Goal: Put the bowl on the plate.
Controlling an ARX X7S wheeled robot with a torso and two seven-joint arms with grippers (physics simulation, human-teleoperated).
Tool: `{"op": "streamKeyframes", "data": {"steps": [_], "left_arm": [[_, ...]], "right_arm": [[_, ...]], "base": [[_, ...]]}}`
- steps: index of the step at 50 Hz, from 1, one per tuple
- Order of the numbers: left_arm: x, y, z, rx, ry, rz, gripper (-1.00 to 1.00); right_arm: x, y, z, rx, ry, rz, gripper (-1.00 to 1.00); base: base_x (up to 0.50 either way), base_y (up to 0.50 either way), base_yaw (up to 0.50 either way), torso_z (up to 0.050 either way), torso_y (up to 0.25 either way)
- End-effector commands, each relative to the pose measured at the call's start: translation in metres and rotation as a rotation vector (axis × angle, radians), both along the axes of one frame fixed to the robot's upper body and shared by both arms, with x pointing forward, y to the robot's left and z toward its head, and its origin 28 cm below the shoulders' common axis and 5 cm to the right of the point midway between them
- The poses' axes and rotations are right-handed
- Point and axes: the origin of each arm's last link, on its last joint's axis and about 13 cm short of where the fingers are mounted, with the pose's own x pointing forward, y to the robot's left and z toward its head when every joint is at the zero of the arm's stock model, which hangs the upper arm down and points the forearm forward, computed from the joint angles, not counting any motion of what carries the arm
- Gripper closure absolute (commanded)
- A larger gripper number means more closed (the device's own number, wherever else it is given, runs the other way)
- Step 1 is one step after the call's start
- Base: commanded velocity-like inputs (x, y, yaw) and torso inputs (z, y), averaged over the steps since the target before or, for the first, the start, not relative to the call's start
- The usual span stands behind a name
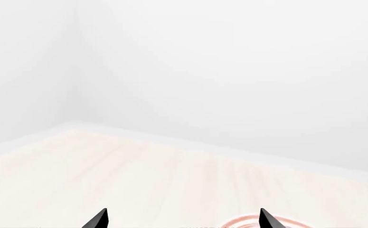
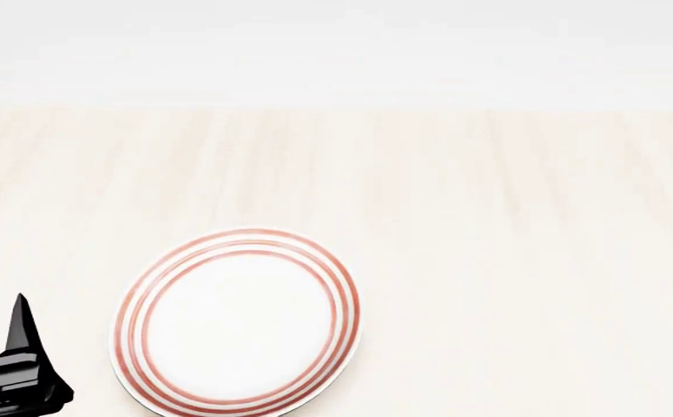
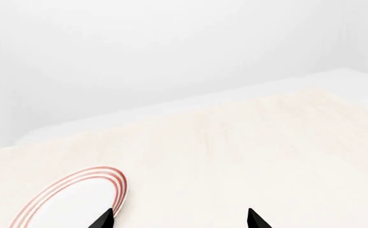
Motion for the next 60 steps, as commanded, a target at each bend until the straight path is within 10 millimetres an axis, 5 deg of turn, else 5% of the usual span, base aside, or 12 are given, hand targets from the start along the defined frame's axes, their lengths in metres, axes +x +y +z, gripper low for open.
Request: {"op": "streamKeyframes", "data": {"steps": [1,19,32,60], "left_arm": [[-0.001,-0.002,-0.004,0.001,0.000,-0.010,-1.00],[-0.003,-0.003,-0.005,0.004,0.002,-0.023,-1.00],[-0.002,-0.004,-0.004,-0.003,0.002,-0.028,-1.00],[-0.005,-0.005,-0.004,-0.002,0.005,-0.031,-1.00]], "right_arm": [[-0.005,0.003,0.021,0.056,0.046,0.116,-1.00],[0.005,0.014,0.040,-0.010,0.270,0.245,-1.00],[0.025,0.014,0.030,-0.060,0.447,0.288,-1.00],[0.040,-0.006,0.028,-0.024,0.477,0.245,-1.00]], "base": [[0.00,0.00,0.00,0.000,0.000],[0.00,0.00,0.00,0.000,0.000],[0.00,0.00,0.00,0.000,0.000],[0.00,0.00,0.00,0.000,0.000]]}}
